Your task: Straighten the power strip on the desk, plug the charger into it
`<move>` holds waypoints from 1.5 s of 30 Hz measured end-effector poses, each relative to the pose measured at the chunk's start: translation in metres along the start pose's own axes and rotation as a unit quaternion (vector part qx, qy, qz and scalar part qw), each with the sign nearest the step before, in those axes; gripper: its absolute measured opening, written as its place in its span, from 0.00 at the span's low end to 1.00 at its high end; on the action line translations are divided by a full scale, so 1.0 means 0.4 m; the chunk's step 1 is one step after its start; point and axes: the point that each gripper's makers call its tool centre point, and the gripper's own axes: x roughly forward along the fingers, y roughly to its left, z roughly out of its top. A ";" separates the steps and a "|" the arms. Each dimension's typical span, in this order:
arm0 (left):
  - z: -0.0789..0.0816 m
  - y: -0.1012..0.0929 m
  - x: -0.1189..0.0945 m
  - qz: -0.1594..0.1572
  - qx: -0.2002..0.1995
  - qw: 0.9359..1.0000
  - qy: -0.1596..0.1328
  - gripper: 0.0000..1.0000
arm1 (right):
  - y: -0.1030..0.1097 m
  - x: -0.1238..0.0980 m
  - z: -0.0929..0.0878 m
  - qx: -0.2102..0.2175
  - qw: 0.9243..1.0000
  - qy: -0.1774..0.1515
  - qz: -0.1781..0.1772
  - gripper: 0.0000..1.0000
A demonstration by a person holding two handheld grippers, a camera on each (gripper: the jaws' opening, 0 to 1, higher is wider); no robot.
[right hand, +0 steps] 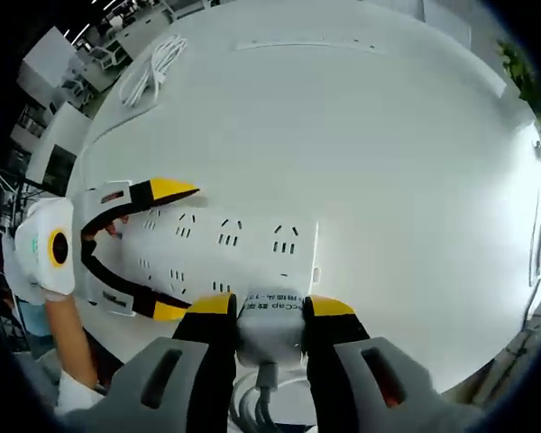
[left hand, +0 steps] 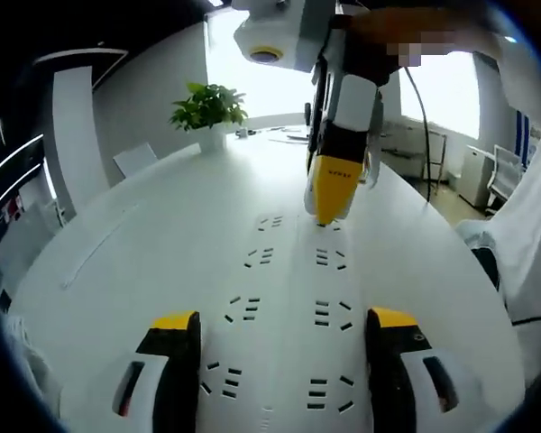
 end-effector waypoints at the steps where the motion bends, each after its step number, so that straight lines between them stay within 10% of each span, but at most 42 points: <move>1: 0.006 -0.002 0.001 0.004 0.012 1.000 -0.002 0.74 | 0.000 0.000 0.001 -0.001 1.000 0.000 -0.001 0.29; 19: 0.175 -0.067 0.050 0.050 0.073 0.986 -0.139 0.75 | -0.004 0.002 0.014 0.008 1.000 -0.004 0.011 0.29; 45: 0.258 -0.119 0.099 0.052 0.080 0.975 -0.200 0.47 | -0.006 0.000 0.012 -0.006 1.000 -0.011 0.018 0.29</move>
